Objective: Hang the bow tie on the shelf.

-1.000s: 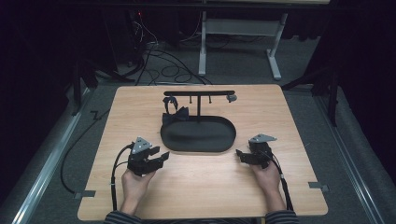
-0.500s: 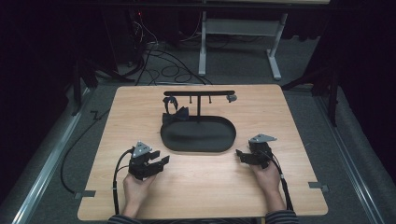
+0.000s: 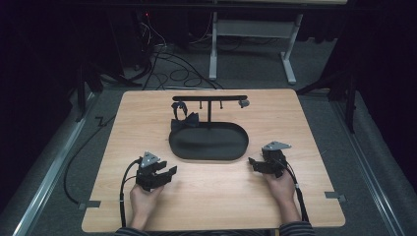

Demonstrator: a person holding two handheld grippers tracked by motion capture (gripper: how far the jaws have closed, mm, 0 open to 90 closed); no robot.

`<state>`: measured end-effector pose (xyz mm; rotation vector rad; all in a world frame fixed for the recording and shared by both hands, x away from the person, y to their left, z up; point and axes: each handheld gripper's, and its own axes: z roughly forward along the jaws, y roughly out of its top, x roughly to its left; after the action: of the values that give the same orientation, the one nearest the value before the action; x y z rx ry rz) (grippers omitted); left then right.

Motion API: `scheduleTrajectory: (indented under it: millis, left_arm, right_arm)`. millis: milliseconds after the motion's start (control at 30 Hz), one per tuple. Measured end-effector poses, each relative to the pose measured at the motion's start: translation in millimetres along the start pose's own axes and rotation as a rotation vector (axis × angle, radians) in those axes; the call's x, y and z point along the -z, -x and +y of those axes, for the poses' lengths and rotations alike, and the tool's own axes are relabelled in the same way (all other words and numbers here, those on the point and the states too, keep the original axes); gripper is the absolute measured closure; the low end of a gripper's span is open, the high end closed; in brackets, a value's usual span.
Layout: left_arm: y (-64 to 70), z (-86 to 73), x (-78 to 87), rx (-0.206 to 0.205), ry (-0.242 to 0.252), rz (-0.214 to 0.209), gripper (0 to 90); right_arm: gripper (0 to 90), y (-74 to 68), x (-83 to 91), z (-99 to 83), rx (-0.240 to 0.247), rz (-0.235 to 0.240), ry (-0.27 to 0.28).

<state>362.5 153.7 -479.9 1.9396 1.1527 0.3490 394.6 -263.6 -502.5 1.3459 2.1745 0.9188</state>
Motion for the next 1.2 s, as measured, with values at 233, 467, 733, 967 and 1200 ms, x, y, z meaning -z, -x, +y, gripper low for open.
scheduleTrajectory:
  millis: [233, 467, 733, 967, 1200]
  left_arm:
    - [-3.8, -5.3, -6.8, -0.002, -0.024, 0.024, 48.6]
    - [-3.9, -6.4, -11.2, -0.013, -0.036, 0.046, 47.8]
    - [-2.8, -7.9, -17.3, -0.035, -0.047, 0.069, 47.5]
    - [-3.3, -8.6, -20.5, -0.043, -0.054, 0.081, 47.2]
    - [-2.9, -9.5, -23.3, -0.055, -0.047, 0.100, 47.1]
  right_arm:
    - [32.9, 0.0, 0.0, 0.0, 0.001, 0.000, 0.000]
    - [32.9, 0.0, 0.0, 0.0, 0.000, 0.000, 0.000]
    - [32.9, 0.0, 0.0, 0.0, 0.000, 0.000, 0.000]
    - [32.9, -0.1, 0.0, 0.0, 0.000, -0.001, 0.000]
    - [32.9, -0.1, 0.0, 0.0, 0.001, -0.001, 0.000]
